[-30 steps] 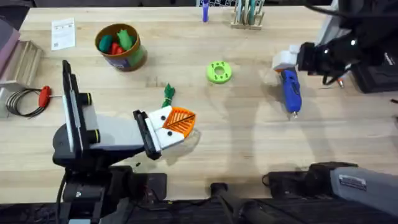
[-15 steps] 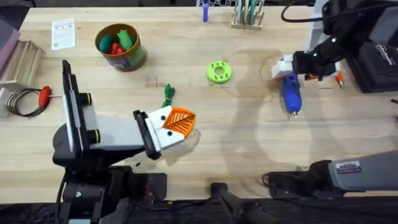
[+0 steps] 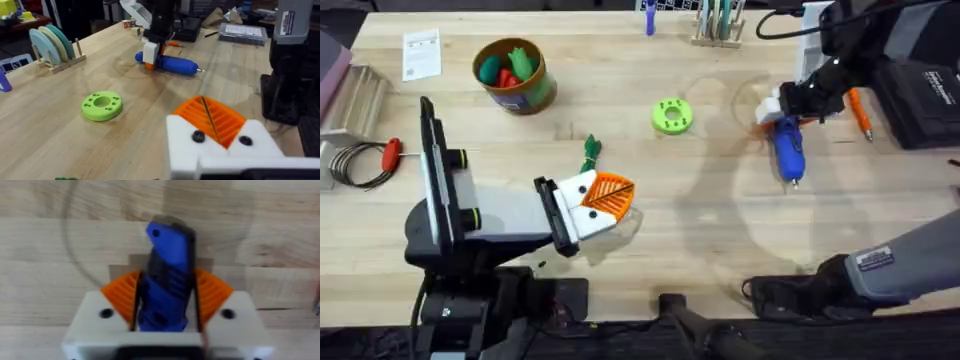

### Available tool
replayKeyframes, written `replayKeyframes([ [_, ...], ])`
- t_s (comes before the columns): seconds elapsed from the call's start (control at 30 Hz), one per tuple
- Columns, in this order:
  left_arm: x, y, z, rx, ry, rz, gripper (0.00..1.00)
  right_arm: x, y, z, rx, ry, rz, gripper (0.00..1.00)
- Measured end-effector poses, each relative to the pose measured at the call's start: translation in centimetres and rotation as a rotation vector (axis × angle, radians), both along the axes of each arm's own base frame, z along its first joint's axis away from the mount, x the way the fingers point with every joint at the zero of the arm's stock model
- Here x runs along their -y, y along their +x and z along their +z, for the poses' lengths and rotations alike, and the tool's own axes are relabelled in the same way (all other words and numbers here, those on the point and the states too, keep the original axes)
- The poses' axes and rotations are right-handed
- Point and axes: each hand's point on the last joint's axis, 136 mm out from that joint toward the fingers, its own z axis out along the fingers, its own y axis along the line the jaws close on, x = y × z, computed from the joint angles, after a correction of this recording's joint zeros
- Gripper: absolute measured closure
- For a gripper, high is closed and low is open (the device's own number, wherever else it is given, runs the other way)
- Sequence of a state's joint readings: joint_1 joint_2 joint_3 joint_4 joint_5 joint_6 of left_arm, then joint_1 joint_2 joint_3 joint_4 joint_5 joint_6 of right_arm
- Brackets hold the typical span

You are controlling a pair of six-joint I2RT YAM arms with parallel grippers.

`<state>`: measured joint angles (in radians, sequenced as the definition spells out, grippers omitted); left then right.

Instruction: Pick up the gripper from the table and insert it into the empty holder that is missing its gripper. Then pick up a screw, insert it into the mounting hole, and use the screwdriver to tighten it. Finally, clean up the table by picking up the vegetable and placing it into the bucket.

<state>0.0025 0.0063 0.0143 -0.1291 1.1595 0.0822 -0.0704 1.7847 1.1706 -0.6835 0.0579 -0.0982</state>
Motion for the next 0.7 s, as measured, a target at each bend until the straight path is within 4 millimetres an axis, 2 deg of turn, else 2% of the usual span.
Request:
replayKeyframes([
  [0.13, 0.0, 0.0, 0.0, 0.0, 0.0, 0.0, 0.995, 0.2, 0.2, 0.0, 0.008, -0.009, 0.005, 0.908],
  [0.17, 0.0, 0.0, 0.0, 0.0, 0.0, 0.0, 0.995, 0.2, 0.2, 0.0, 0.006, -0.007, 0.0, 0.966],
  [0.53, 0.0, 0.0, 0.0, 0.0, 0.0, 0.0, 0.995, 0.0, -0.1, 0.2, -0.009, 0.007, 0.002, 0.978],
  [0.63, 0.0, 0.0, 0.0, 0.0, 0.0, 0.0, 0.995, -0.5, 0.3, 1.2, 0.003, 0.034, 0.0, 0.978],
  [0.7, 0.0, 0.0, 0.0, 0.0, 0.0, 0.0, 0.995, -0.9, 1.0, 2.6, 0.046, 0.061, -0.008, 0.978],
])
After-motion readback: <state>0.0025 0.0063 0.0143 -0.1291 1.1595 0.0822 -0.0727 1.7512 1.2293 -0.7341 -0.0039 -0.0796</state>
